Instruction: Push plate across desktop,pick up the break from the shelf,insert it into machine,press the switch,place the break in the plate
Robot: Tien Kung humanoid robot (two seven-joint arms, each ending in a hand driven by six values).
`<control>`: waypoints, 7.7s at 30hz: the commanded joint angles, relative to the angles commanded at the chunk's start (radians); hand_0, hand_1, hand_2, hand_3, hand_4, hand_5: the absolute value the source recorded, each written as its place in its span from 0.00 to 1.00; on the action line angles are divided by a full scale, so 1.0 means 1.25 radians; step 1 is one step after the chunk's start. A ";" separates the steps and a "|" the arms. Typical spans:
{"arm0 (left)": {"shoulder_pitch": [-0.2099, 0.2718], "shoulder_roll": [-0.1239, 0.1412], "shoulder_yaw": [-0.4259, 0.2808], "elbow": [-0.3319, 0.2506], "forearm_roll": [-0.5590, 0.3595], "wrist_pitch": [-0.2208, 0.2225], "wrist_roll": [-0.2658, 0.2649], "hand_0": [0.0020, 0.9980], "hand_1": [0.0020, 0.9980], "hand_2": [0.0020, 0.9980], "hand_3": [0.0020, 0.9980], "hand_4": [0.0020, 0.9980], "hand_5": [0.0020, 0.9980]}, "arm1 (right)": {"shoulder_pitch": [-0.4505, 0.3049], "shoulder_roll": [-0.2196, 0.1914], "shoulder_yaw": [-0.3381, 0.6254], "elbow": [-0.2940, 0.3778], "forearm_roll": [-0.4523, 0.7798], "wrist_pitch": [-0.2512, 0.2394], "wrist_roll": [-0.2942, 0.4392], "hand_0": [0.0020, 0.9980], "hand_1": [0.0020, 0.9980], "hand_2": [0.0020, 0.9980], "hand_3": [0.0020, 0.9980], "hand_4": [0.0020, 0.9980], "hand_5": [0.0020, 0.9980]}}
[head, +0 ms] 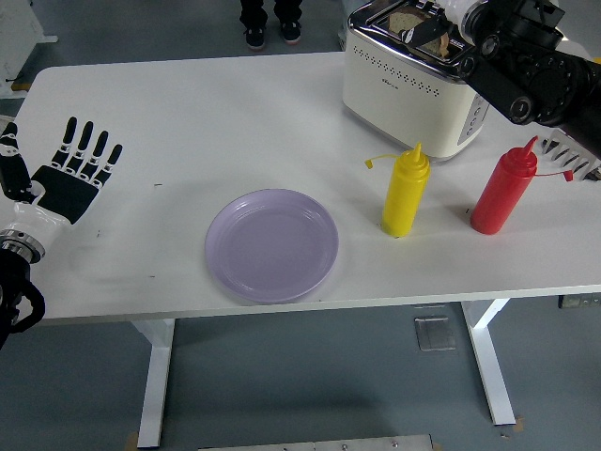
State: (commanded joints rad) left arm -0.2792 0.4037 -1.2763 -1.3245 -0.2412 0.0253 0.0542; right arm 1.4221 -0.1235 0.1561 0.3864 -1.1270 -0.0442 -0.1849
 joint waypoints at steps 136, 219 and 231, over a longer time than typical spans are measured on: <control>0.017 -0.009 -0.028 0.017 -0.003 -0.003 0.005 0.80 0.75 0.70 0.70 0.81 1.00 | -0.071 -0.132 0.084 0.762 0.297 0.053 -0.300 0.32 0.41 0.39 0.40 0.18 0.00; 0.008 -0.007 -0.034 0.044 0.013 -0.003 0.004 0.80 0.75 0.70 0.69 0.82 1.00 | -0.120 -0.046 -0.010 0.628 0.306 0.116 -0.195 0.64 0.68 0.69 0.64 0.45 0.08; 0.013 -0.003 -0.066 0.054 0.036 -0.004 0.003 0.80 0.75 0.70 0.69 0.82 1.00 | -0.117 -0.049 -0.008 0.624 0.288 0.127 -0.184 0.66 0.70 0.71 0.69 0.52 0.13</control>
State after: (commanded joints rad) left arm -0.2629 0.4001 -1.3587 -1.2572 -0.1962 0.0209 0.0582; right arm 1.2763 -0.1850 0.1467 1.1661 -0.7666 0.1143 -0.4149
